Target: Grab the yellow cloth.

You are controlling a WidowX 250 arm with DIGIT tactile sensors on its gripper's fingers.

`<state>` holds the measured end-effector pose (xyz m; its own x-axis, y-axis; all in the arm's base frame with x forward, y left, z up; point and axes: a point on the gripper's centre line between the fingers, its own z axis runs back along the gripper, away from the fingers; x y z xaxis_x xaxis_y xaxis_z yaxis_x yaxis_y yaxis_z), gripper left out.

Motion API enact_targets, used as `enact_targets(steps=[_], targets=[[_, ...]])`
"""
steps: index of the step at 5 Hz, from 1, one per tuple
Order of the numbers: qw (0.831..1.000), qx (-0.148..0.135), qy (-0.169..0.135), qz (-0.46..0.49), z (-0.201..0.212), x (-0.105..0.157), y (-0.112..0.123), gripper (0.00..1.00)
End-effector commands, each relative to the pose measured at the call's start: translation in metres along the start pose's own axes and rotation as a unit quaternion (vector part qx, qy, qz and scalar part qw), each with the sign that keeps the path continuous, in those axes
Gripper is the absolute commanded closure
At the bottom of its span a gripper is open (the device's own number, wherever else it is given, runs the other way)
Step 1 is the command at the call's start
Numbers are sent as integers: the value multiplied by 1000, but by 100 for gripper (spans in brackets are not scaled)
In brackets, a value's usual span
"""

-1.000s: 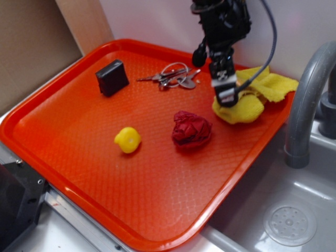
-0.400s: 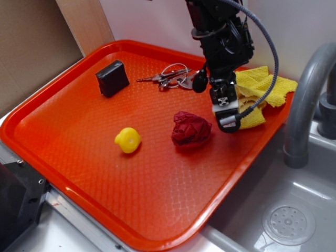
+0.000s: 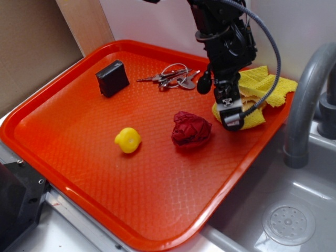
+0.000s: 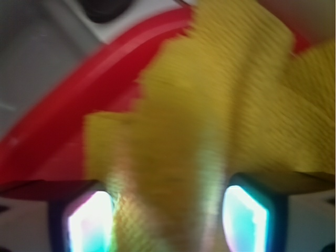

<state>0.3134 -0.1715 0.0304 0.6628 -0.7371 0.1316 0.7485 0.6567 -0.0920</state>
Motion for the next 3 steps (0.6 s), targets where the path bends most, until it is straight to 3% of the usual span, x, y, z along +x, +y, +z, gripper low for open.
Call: enact_targets(steps=[1, 2, 3], targets=[[1000, 20, -18, 4, 10, 5, -16, 100], [999, 29, -32, 14, 21, -1, -16, 100], [996, 73, -35, 41, 68, -21, -23, 100]])
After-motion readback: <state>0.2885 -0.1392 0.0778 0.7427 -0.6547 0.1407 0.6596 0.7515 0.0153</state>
